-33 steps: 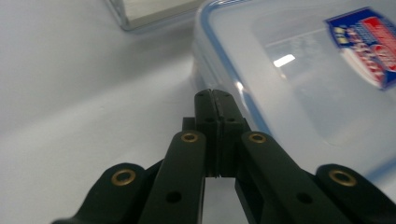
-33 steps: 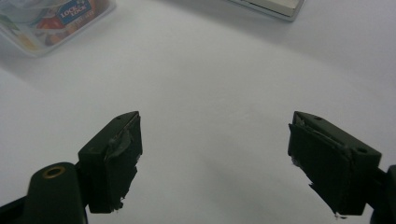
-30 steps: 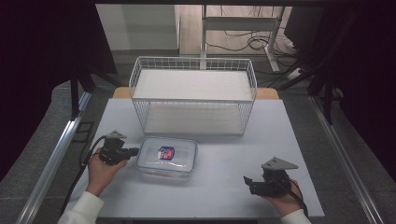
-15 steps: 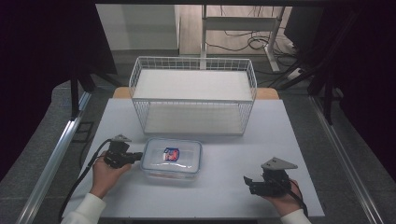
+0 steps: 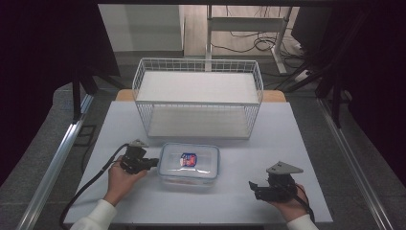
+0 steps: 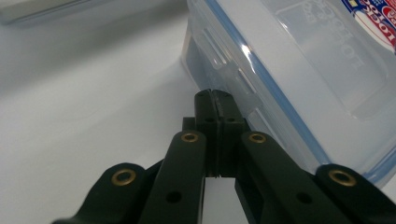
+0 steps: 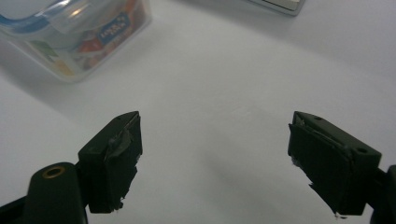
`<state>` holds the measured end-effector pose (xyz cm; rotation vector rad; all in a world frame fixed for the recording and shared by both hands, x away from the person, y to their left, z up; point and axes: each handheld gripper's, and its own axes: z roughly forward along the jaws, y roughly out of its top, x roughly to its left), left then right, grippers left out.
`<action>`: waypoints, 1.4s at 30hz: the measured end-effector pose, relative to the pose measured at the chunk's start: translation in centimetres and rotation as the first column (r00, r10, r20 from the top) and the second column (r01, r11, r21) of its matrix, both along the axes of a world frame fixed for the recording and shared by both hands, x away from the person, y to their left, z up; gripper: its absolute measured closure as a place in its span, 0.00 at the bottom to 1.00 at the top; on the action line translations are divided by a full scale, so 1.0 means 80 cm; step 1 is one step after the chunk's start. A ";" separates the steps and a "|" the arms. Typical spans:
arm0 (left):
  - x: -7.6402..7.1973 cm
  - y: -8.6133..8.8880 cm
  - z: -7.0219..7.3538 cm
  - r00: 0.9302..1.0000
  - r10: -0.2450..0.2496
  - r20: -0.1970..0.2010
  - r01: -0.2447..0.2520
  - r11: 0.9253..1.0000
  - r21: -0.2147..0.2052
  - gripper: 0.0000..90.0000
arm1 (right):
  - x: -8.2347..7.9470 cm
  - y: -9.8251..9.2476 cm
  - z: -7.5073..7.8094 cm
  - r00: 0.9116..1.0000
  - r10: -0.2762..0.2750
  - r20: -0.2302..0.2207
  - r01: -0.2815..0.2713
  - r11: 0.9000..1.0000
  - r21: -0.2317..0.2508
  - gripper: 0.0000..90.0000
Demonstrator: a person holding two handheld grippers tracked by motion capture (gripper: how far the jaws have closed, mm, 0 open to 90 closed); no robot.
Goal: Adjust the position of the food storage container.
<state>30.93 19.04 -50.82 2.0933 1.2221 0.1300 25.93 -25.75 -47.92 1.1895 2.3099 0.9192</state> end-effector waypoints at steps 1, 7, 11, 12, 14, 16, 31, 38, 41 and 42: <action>0.001 -0.008 0.000 1.000 -0.011 0.002 0.011 1.000 -0.003 1.00 | 0.000 0.001 -0.001 1.000 0.000 -0.005 0.000 1.000 -0.001 0.20; 0.002 -0.028 0.001 0.999 -0.045 0.003 0.045 0.999 -0.004 1.00 | 0.000 0.002 -0.001 1.000 0.001 -0.008 -0.001 1.000 -0.004 0.20; 0.001 -0.031 0.001 0.999 -0.049 -0.001 0.049 0.999 -0.012 1.00 | 0.000 0.001 -0.001 1.000 -0.001 -0.008 0.001 1.000 -0.003 0.20; 0.001 -0.032 0.000 0.999 -0.045 0.000 0.045 0.999 -0.018 1.00 | 0.000 0.001 -0.001 1.000 -0.001 -0.010 0.001 1.000 -0.004 0.20; 0.001 -0.032 0.000 0.999 -0.046 -0.001 0.046 0.999 -0.018 1.00 | 0.001 0.001 -0.002 1.000 -0.002 -0.010 0.002 1.000 -0.003 0.20; 0.001 -0.032 0.000 0.999 -0.047 -0.001 0.047 0.999 -0.019 1.00 | 0.001 0.002 -0.002 1.000 -0.002 -0.009 0.002 1.000 -0.003 0.20; -0.033 0.018 0.036 0.994 0.024 0.107 -0.014 0.996 -0.090 0.95 | -0.002 0.002 0.009 0.998 0.033 0.048 -0.038 0.993 0.108 0.20; -0.034 0.018 0.038 0.992 0.067 0.110 -0.054 0.991 -0.122 0.53 | 0.000 0.005 0.008 0.997 0.051 0.050 -0.057 0.990 0.131 0.20; -0.037 0.017 0.039 0.992 0.052 0.114 -0.037 0.991 -0.130 0.39 | 0.000 0.005 0.009 0.997 0.062 0.051 -0.069 0.986 0.153 0.20; -0.038 0.017 0.040 0.992 0.051 0.112 -0.036 0.990 -0.138 0.36 | 0.000 0.005 0.010 0.997 0.068 0.048 -0.075 0.982 0.173 0.20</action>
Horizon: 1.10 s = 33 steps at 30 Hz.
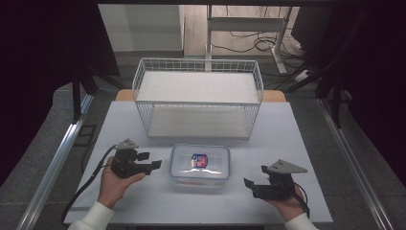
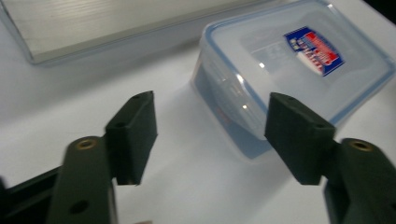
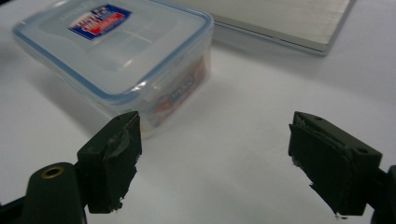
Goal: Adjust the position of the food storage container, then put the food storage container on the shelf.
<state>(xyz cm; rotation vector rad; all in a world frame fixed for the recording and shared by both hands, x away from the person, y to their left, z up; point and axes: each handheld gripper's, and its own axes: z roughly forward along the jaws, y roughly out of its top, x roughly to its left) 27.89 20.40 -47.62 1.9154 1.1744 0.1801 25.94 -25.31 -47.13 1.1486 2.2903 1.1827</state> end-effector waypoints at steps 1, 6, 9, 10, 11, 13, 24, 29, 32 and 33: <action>0.000 0.000 0.001 1.000 -0.014 -0.008 0.013 0.999 -0.035 0.34 | 0.000 0.000 0.000 1.000 0.002 -0.002 -0.002 1.000 0.005 0.20; 0.002 -0.002 0.001 0.999 -0.012 -0.029 0.010 0.997 -0.074 0.26 | 0.005 0.004 -0.003 0.998 0.039 -0.056 -0.035 0.997 0.063 0.19; 0.006 -0.005 -0.002 0.999 -0.015 -0.049 0.011 0.997 -0.081 0.22 | 0.006 0.008 -0.004 0.995 0.069 -0.068 -0.064 0.995 0.074 0.18; 0.006 -0.006 -0.002 0.998 -0.016 -0.054 0.011 0.996 -0.090 0.21 | 0.007 0.010 -0.004 0.994 0.080 -0.071 -0.074 0.994 0.078 0.18; 0.007 -0.006 -0.002 0.998 -0.020 -0.061 0.014 0.995 -0.103 0.21 | 0.008 0.011 -0.005 0.994 0.086 -0.074 -0.080 0.993 0.081 0.18; 0.010 -0.007 -0.003 0.997 -0.031 -0.073 0.021 0.991 -0.133 0.19 | 0.011 0.014 -0.005 0.992 0.101 -0.080 -0.093 0.991 0.092 0.18; 0.027 -0.019 -0.008 0.991 -0.080 -0.107 0.058 0.980 -0.192 0.16 | 0.031 0.040 0.001 0.986 0.126 -0.106 -0.106 0.979 0.176 0.18; 0.043 -0.027 -0.020 0.985 -0.094 -0.145 0.059 0.972 -0.227 0.16 | 0.048 0.045 -0.003 0.979 0.133 -0.154 -0.098 0.972 0.215 0.19; 0.051 -0.031 -0.025 0.981 -0.098 -0.167 0.056 0.968 -0.243 0.17 | 0.059 0.049 -0.006 0.977 0.123 -0.177 -0.081 0.970 0.228 0.18; 0.053 -0.032 -0.026 0.980 -0.101 -0.173 0.056 0.967 -0.248 0.17 | 0.063 0.051 -0.007 0.975 0.122 -0.187 -0.075 0.968 0.239 0.18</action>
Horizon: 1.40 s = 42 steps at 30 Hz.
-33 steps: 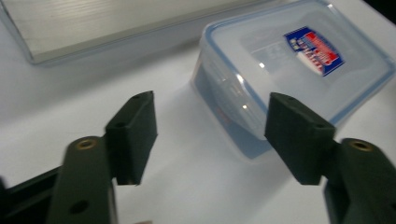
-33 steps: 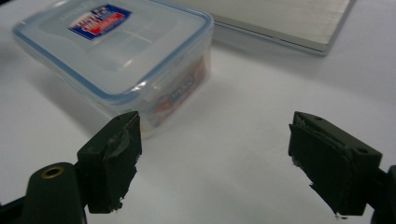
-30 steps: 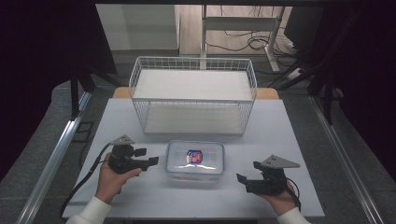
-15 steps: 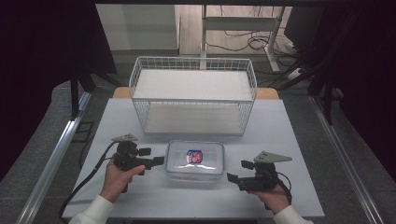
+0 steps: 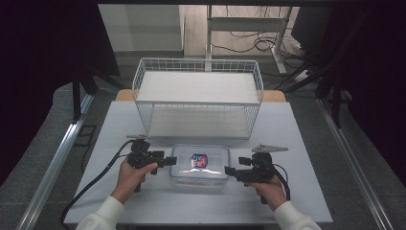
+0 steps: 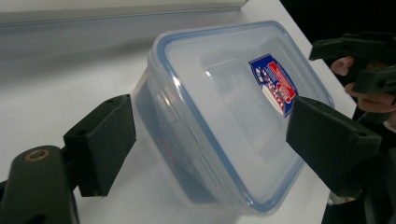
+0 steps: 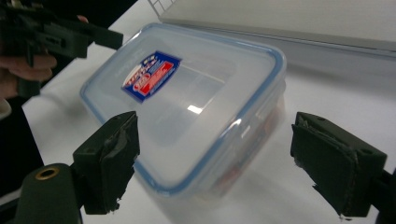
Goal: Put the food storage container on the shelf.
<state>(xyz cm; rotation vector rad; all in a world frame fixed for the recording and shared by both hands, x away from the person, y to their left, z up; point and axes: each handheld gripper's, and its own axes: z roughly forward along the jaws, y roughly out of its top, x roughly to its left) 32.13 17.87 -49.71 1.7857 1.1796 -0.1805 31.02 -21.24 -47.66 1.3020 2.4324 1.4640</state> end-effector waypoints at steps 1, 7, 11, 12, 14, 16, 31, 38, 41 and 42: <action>0.002 -0.001 -0.001 1.000 0.002 -0.005 -0.002 1.000 -0.002 0.18 | 0.004 0.002 -0.001 1.000 -0.002 -0.013 0.002 1.000 0.011 0.17; 0.007 -0.006 -0.012 0.999 -0.029 -0.047 0.029 1.000 0.008 0.18 | 0.023 0.014 -0.012 0.997 0.007 -0.075 -0.006 1.000 0.023 0.15; 0.008 -0.010 -0.018 0.996 -0.057 -0.063 0.057 0.998 0.000 0.19 | 0.027 0.017 -0.018 0.993 0.008 -0.116 -0.006 1.000 0.023 0.13; 0.008 -0.011 -0.019 0.996 -0.060 -0.071 0.060 0.998 -0.004 0.19 | 0.028 0.018 -0.019 0.992 0.008 -0.126 -0.004 1.000 0.028 0.13; 0.009 -0.011 -0.021 0.995 -0.065 -0.078 0.064 0.998 -0.009 0.20 | 0.030 0.020 -0.023 0.989 0.008 -0.149 -0.003 0.999 0.036 0.12; 0.009 -0.011 -0.021 0.993 -0.075 -0.087 0.074 0.997 -0.021 0.21 | 0.031 0.023 -0.026 0.986 0.014 -0.166 -0.007 0.999 0.041 0.12; -0.001 -0.008 -0.016 0.992 -0.082 -0.099 0.078 0.996 -0.039 0.36 | 0.031 0.015 -0.030 0.963 -0.019 -0.269 0.049 0.993 0.105 0.38; -0.017 -0.002 -0.008 0.995 -0.068 -0.076 0.065 0.997 -0.040 0.47 | 0.017 0.011 -0.019 0.966 -0.036 -0.258 0.070 0.990 0.123 0.49; -0.021 -0.002 -0.005 0.996 -0.064 -0.065 0.061 0.997 -0.040 0.50 | 0.010 0.009 -0.015 0.969 -0.036 -0.246 0.069 0.990 0.126 0.51; -0.022 -0.002 -0.004 0.996 -0.064 -0.062 0.061 0.997 -0.041 0.50 | 0.008 0.009 -0.015 0.968 -0.038 -0.246 0.072 0.989 0.127 0.52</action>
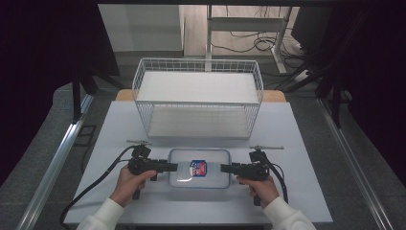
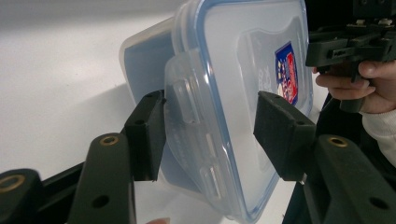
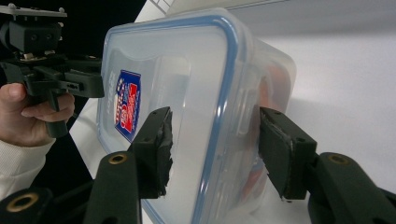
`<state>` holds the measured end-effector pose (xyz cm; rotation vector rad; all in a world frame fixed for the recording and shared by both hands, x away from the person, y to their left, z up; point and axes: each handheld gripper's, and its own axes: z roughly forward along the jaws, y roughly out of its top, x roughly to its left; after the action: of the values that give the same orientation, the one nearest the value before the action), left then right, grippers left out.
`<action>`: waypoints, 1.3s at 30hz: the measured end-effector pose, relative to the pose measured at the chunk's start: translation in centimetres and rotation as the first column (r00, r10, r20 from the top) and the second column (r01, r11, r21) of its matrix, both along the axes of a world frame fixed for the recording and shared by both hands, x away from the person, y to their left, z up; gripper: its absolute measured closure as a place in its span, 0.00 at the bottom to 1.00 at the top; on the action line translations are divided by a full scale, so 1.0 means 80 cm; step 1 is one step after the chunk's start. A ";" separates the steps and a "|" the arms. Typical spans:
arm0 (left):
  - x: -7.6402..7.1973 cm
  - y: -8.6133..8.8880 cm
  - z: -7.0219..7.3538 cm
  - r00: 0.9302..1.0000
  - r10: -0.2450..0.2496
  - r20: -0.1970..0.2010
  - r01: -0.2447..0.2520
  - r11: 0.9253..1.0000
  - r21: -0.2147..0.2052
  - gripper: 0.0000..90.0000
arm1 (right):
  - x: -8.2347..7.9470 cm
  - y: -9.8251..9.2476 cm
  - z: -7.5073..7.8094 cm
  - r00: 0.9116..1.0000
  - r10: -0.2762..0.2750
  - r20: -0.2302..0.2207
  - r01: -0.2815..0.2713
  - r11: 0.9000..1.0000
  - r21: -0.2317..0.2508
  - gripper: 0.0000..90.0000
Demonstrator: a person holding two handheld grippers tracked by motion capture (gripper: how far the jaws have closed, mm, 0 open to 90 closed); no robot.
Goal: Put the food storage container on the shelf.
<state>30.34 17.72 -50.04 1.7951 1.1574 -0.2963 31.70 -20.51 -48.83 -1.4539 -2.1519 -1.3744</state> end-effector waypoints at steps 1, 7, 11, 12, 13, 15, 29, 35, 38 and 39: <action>-0.001 0.000 0.001 1.000 -0.001 0.002 0.001 1.000 0.001 0.50 | -0.002 0.000 0.001 1.000 -0.002 0.006 0.002 1.000 0.000 0.52; -0.005 0.001 0.004 1.000 0.000 0.017 0.000 1.000 -0.002 0.52 | -0.008 0.000 0.005 1.000 -0.004 0.022 0.004 1.000 -0.008 0.53; -0.007 0.001 0.009 0.999 0.007 0.033 -0.007 1.000 -0.003 0.54 | -0.010 0.000 0.009 0.999 -0.003 0.037 0.004 1.000 -0.017 0.53; -0.007 0.000 0.011 0.999 0.009 0.039 -0.009 1.000 -0.003 0.54 | -0.010 0.000 0.009 0.999 -0.003 0.039 0.003 1.000 -0.017 0.53; -0.008 0.000 0.012 0.999 0.009 0.041 -0.009 1.000 -0.005 0.54 | -0.010 0.000 0.011 0.999 -0.006 0.043 0.007 1.000 -0.013 0.53; -0.008 0.000 0.015 0.999 0.008 0.050 -0.008 1.000 -0.001 0.54 | -0.010 -0.001 0.014 0.998 -0.008 0.055 0.008 1.000 -0.009 0.53; 0.012 -0.002 0.030 0.997 0.017 0.081 -0.018 1.000 0.003 0.54 | 0.008 0.000 0.030 0.994 -0.006 0.113 0.008 1.000 -0.015 0.53; 0.041 0.000 0.041 0.994 0.023 0.109 -0.023 1.000 0.000 0.54 | 0.037 0.002 0.042 0.990 0.006 0.142 -0.002 1.000 -0.027 0.53; 0.058 0.005 0.044 0.992 0.027 0.122 -0.026 1.000 -0.012 0.54 | 0.053 0.006 0.050 0.987 0.004 0.162 0.000 1.000 -0.029 0.53; 0.064 0.006 0.044 0.992 0.028 0.125 -0.027 1.000 -0.011 0.54 | 0.059 0.007 0.051 0.986 0.004 0.168 0.001 1.000 -0.030 0.53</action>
<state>35.45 18.19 -46.48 1.7621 1.0898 -0.1700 36.42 -19.95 -44.72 -1.3911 -2.2831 -1.5211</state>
